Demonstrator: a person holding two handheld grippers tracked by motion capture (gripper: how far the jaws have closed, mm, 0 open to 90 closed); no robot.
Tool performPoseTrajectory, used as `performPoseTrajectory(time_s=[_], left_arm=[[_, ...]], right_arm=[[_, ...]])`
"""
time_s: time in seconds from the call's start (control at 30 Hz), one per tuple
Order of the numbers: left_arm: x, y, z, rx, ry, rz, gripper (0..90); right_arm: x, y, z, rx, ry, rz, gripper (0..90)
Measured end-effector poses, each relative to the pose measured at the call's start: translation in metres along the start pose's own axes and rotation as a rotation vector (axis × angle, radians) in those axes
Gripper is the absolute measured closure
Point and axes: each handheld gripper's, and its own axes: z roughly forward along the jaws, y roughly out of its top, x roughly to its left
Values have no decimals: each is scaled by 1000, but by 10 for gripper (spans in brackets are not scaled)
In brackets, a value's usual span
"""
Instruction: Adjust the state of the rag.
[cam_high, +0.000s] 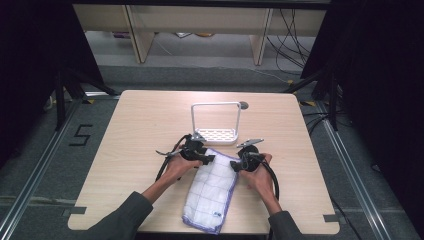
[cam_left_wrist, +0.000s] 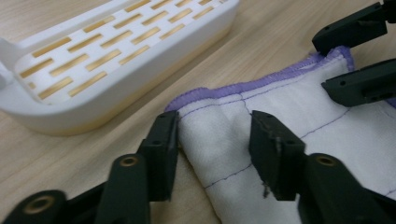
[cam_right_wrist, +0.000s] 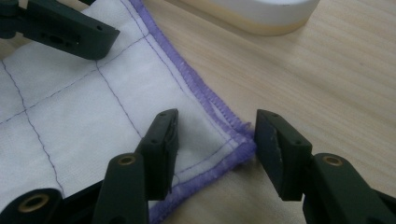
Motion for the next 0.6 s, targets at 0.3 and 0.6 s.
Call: performPoseTrajectory(time_s=[0.3, 0.6], left_arm=[[-2, -1, 0, -13, -36, 44, 804], [-8, 1, -19, -88, -50, 43, 838]], right_arm=[[6, 0, -2, 6, 77, -9, 814], [7, 1, -8, -48, 98, -33, 845]])
